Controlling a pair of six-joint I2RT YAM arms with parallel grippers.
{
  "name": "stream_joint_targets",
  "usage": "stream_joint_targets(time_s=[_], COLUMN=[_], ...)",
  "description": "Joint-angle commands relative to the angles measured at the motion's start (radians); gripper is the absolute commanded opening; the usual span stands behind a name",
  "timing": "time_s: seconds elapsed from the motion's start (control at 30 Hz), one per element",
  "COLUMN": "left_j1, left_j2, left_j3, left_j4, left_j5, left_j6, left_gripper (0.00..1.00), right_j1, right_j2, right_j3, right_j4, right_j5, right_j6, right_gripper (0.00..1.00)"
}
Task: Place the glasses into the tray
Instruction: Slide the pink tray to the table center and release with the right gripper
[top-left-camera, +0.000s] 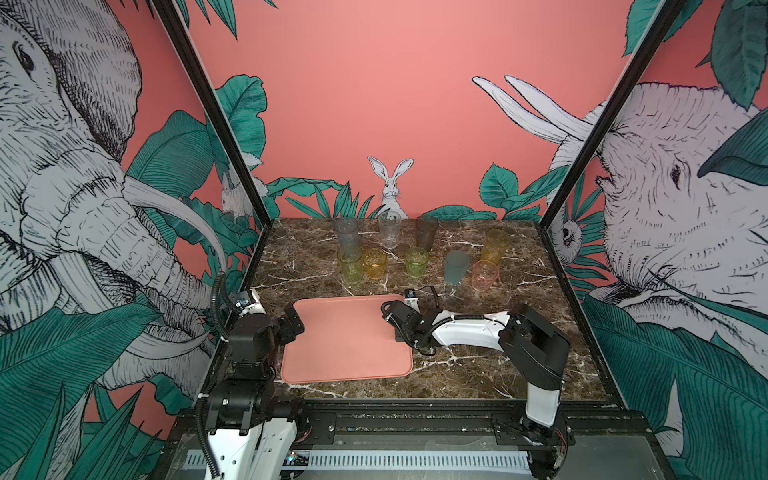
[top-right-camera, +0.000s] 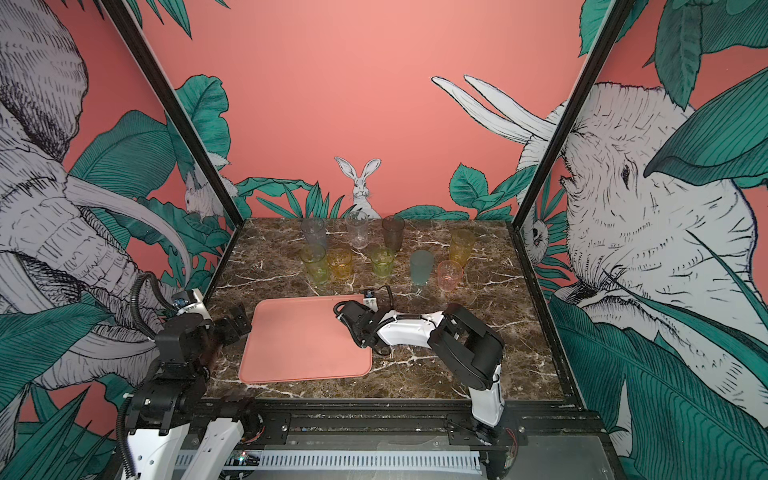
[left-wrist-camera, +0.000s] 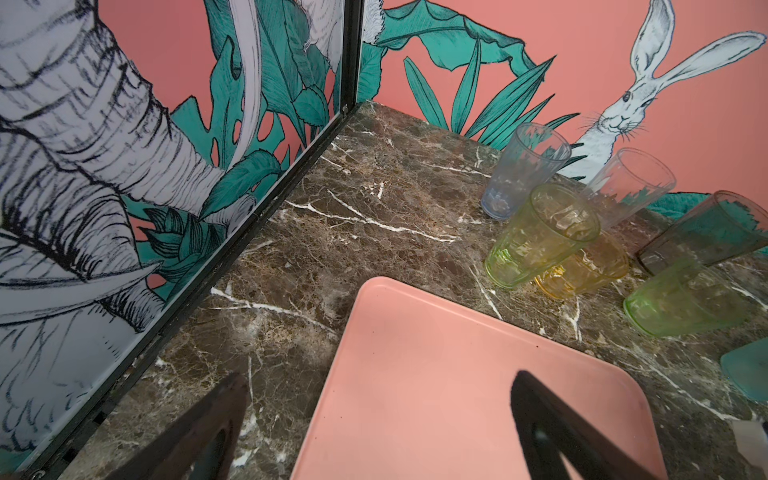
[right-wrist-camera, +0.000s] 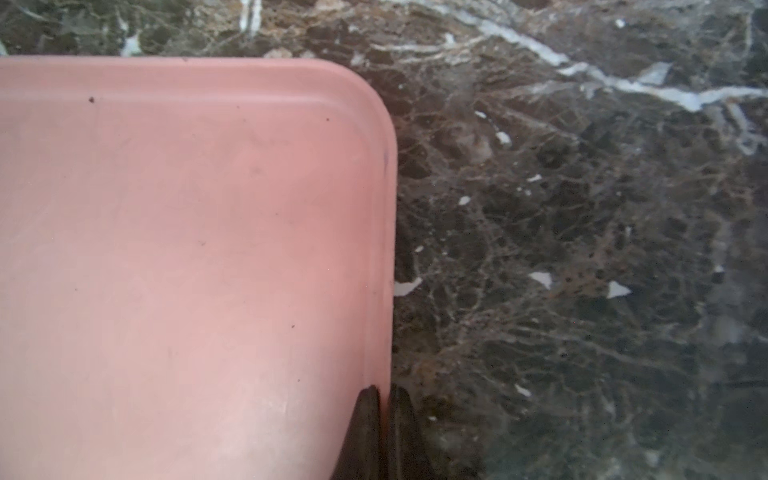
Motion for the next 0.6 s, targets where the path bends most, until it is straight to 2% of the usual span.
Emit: stream_joint_targets(time_s=[0.0, 0.3, 0.57], left_j1=[-0.001, -0.001, -0.001], left_j2=[-0.003, 0.005, 0.026], left_j3=[-0.013, -0.02, -0.032], left_j4=[0.016, 0.032, 0.054], left_j5=[-0.001, 0.002, 0.021], left_j6=[-0.009, -0.012, -0.028], left_gripper=[1.0, 0.99, 0.99], right_j1=[-0.042, -0.1, -0.131], right_j2=[-0.035, -0.162, -0.248], right_j3=[-0.062, -0.192, -0.247], right_j4=[-0.123, -0.157, -0.173], right_j5=[0.032, 0.103, 0.146], right_j6=[-0.018, -0.026, -0.146], right_gripper=[0.02, 0.0, 0.0])
